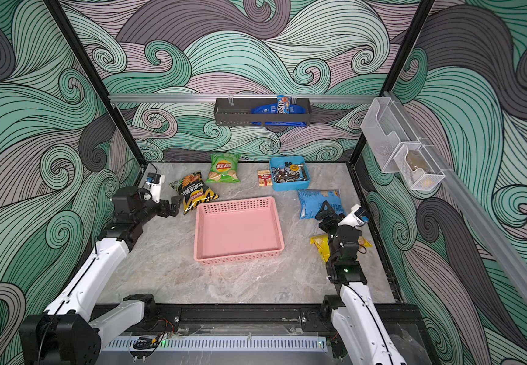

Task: Put the potato chips into the basket
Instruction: Pick up the potato chip from the center of the board.

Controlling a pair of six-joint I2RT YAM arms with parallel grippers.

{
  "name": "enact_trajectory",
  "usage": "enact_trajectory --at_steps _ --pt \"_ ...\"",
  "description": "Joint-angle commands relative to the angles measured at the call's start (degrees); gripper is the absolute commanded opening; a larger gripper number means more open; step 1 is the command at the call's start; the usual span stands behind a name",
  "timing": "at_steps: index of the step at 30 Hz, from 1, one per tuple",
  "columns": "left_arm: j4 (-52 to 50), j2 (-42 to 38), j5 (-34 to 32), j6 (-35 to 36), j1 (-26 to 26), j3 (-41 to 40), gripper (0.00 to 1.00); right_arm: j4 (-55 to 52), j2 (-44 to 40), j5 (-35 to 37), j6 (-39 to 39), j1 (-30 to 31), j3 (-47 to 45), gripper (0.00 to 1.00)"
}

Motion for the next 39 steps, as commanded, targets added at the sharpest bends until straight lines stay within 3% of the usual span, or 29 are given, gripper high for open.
enact_trajectory --at_steps 1,8,14,20,25,33,39 --pt "-7.1 1.8 -1.1 -1.4 0.0 -1.8 0.99 -14.3 4.0 -3.0 -2.4 0.9 3.6 0.85" --pt "-6.8 1.1 -1.2 0.4 0.1 -4.4 0.99 -22.9 13.6 2.1 -5.2 2.5 8.5 0.86" --pt "-4.5 -1.9 -1.3 0.8 0.4 -6.7 0.99 -26.5 20.0 4.0 -1.7 1.7 11.3 0.83" --pt "-3.9 -3.1 -0.3 1.1 0.8 -7.5 0.99 -30.8 20.9 8.8 2.2 0.8 13.8 0.76" --pt "-3.8 -3.3 -0.2 1.1 1.1 -7.4 0.99 -35.6 20.5 9.4 3.8 0.4 17.7 0.65" --pt "-3.7 -3.2 0.3 1.3 1.2 -7.8 0.99 -41.2 16.8 8.8 7.5 -0.9 18.6 0.63" --pt "-3.5 -3.6 0.0 1.3 1.4 -7.9 0.99 -41.2 21.7 7.7 11.2 -1.4 15.6 0.6"
